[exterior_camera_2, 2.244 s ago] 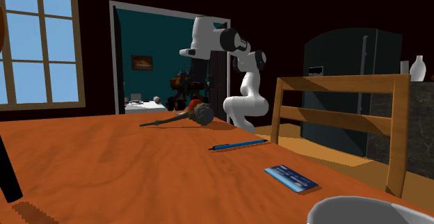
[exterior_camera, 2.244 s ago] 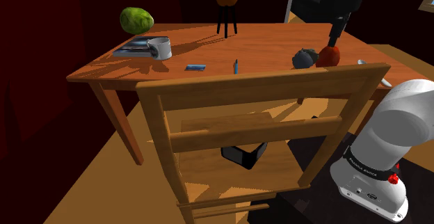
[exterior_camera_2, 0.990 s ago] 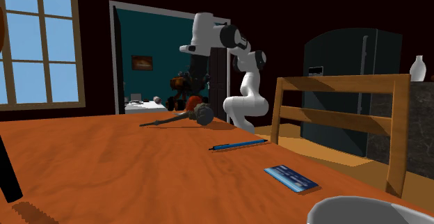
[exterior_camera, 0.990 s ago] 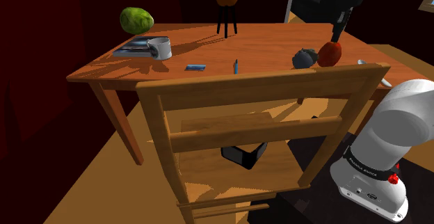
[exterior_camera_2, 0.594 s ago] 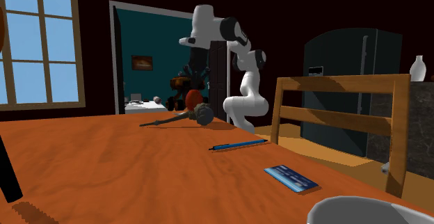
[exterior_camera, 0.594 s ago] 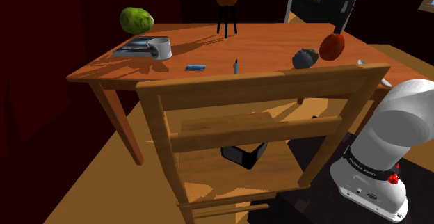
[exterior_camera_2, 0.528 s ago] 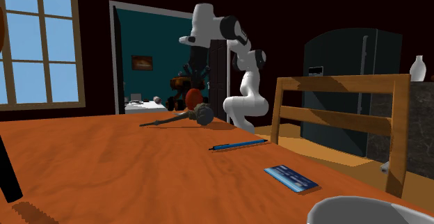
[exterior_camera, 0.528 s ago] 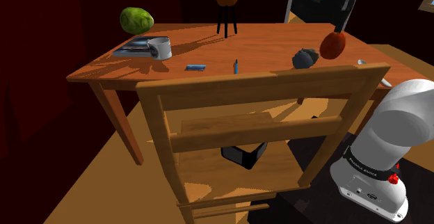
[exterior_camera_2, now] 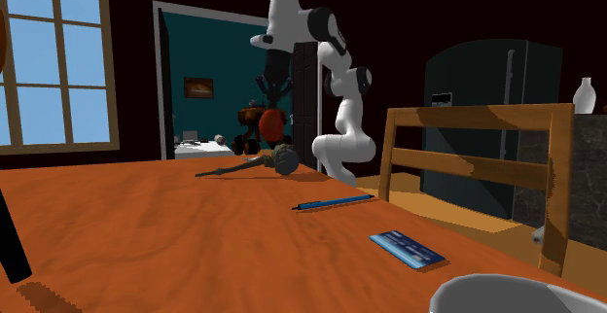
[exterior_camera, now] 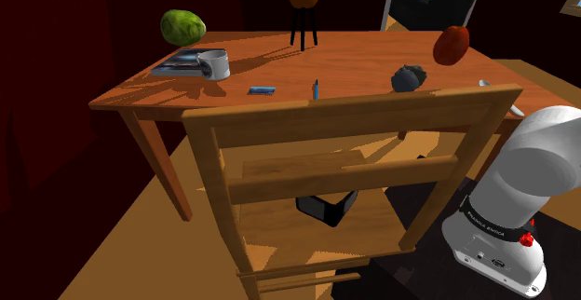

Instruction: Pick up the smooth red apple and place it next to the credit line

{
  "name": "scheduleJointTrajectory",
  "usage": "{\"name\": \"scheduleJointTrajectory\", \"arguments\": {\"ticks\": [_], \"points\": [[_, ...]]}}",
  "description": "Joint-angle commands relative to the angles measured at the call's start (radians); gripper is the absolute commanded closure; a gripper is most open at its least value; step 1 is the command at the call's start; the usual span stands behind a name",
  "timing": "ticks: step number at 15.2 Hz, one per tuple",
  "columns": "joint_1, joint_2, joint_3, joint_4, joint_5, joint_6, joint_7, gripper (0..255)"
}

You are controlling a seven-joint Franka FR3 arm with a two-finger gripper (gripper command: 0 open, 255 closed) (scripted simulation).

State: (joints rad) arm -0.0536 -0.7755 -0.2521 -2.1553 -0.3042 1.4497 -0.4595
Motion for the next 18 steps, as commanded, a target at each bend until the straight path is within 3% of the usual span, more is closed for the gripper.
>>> {"name": "scheduleJointTrajectory", "arguments": {"ticks": [1,14,18], "points": [[0.002,0.012,0.003,0.035,0.003,-0.023,-0.005,255],[0.011,0.110,0.017,0.286,0.020,-0.173,-0.039,255],[0.025,0.141,0.063,0.275,0.055,-0.147,0.028,255]]}}
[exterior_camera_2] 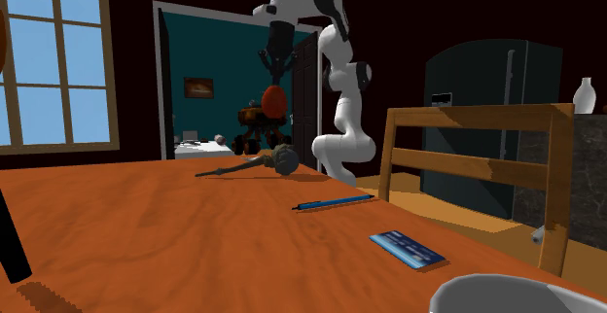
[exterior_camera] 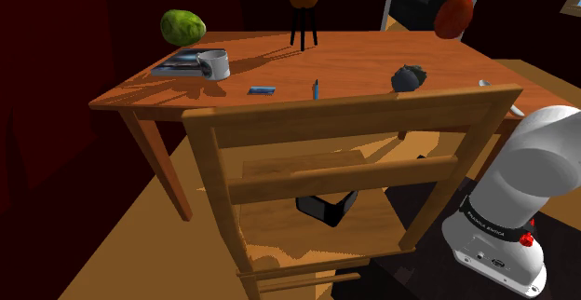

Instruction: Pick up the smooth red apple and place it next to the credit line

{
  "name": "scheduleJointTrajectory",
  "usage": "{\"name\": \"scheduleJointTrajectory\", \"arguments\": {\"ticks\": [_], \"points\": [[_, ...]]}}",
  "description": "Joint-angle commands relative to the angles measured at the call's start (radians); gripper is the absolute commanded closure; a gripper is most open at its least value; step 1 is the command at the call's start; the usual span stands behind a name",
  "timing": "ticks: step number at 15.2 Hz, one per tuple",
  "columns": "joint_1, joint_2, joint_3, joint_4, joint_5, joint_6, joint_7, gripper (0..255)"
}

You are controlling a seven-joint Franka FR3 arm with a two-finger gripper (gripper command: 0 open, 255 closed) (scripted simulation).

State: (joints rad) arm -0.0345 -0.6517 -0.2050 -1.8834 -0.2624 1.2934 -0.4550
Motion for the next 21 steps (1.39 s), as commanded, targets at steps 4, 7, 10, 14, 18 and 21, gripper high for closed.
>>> {"name": "scheduleJointTrajectory", "arguments": {"ticks": [4,7,10,14,18,21], "points": [[0.025,0.070,0.075,-0.002,0.054,0.050,0.110,255],[0.040,0.118,0.117,0.006,0.082,0.080,0.171,255],[0.056,0.174,0.157,0.024,0.105,0.109,0.231,255],[0.076,0.260,0.209,0.066,0.128,0.143,0.307,255],[0.097,0.359,0.258,0.128,0.142,0.171,0.381,255],[0.114,0.442,0.292,0.189,0.146,0.185,0.435,255]]}}
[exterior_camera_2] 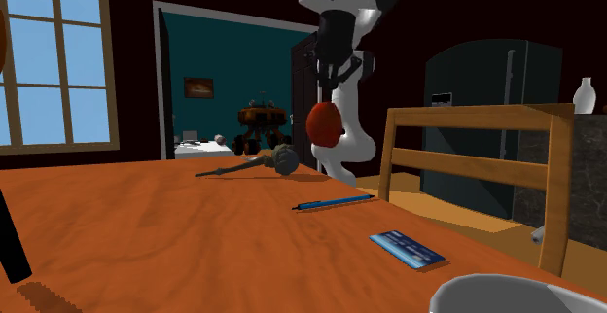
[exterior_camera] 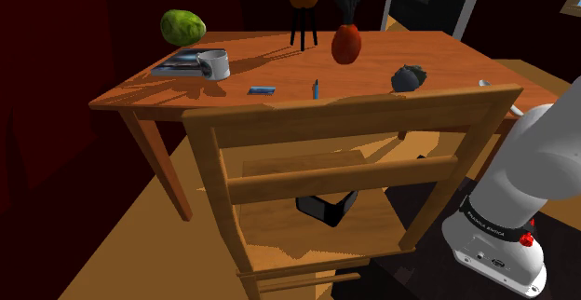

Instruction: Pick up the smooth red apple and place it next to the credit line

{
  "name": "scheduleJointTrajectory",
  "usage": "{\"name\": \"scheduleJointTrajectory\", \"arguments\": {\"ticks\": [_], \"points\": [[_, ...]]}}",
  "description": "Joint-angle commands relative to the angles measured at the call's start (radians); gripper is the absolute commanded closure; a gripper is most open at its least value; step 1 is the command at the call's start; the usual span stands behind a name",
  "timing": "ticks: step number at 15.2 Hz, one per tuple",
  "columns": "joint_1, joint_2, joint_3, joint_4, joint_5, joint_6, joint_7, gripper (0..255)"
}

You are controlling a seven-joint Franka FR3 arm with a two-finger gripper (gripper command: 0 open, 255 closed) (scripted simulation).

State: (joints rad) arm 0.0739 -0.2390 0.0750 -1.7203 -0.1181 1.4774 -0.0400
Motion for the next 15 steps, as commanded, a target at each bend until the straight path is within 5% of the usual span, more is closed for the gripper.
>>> {"name": "scheduleJointTrajectory", "arguments": {"ticks": [1,11,15], "points": [[0.012,0.058,0.023,0.049,0.001,0.005,0.037,255],[0.092,0.396,0.110,0.380,-0.042,-0.013,0.199,255],[0.089,0.375,0.107,0.297,-0.038,0.049,0.204,255]]}}
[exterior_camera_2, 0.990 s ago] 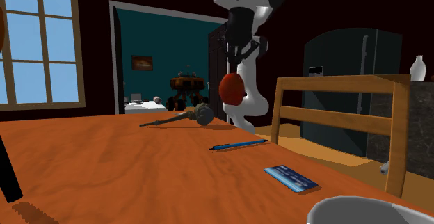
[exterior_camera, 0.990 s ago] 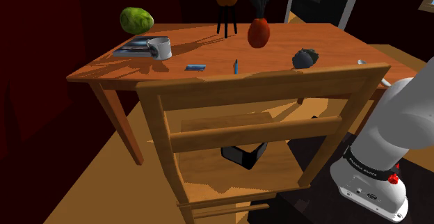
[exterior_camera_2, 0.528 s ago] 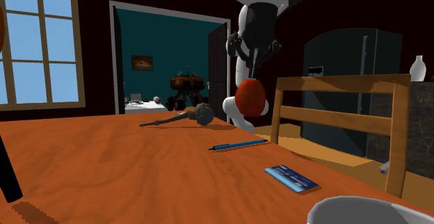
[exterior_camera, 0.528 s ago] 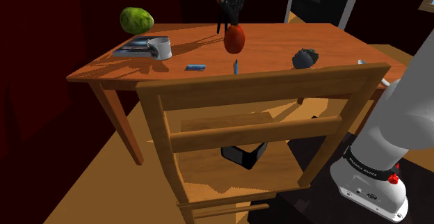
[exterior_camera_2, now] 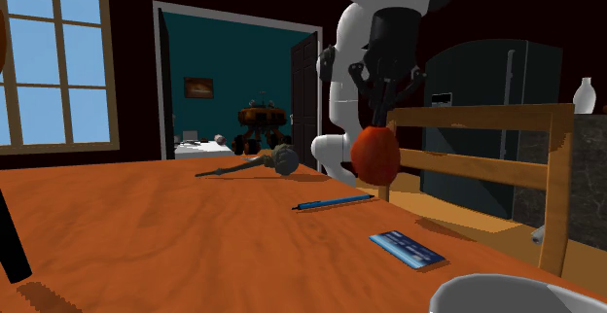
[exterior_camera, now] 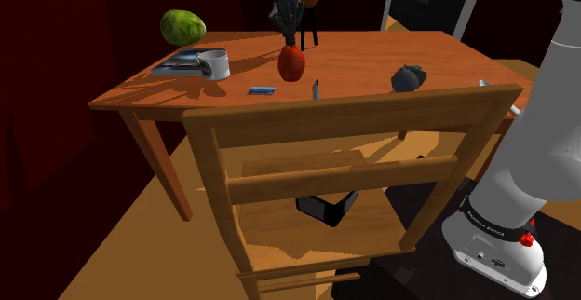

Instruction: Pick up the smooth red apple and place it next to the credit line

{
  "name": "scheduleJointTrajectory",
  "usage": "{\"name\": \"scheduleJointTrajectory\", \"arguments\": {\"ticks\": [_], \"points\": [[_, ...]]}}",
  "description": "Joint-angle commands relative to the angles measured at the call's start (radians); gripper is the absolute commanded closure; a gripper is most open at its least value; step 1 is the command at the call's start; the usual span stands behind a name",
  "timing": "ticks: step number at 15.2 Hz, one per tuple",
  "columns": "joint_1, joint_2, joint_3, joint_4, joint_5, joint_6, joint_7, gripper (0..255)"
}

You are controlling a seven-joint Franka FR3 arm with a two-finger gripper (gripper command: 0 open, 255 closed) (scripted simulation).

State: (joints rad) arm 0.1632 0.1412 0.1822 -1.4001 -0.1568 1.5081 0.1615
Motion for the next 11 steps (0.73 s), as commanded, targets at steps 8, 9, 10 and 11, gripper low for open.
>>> {"name": "scheduleJointTrajectory", "arguments": {"ticks": [8,9,10,11], "points": [[-0.006,-0.029,-0.002,-0.153,0.005,0.124,0.012,255],[-0.006,-0.029,-0.002,-0.153,0.005,0.124,0.012,255],[-0.006,-0.029,-0.002,-0.153,0.005,0.124,0.012,255],[-0.006,-0.029,-0.002,-0.153,0.005,0.124,0.012,255]]}}
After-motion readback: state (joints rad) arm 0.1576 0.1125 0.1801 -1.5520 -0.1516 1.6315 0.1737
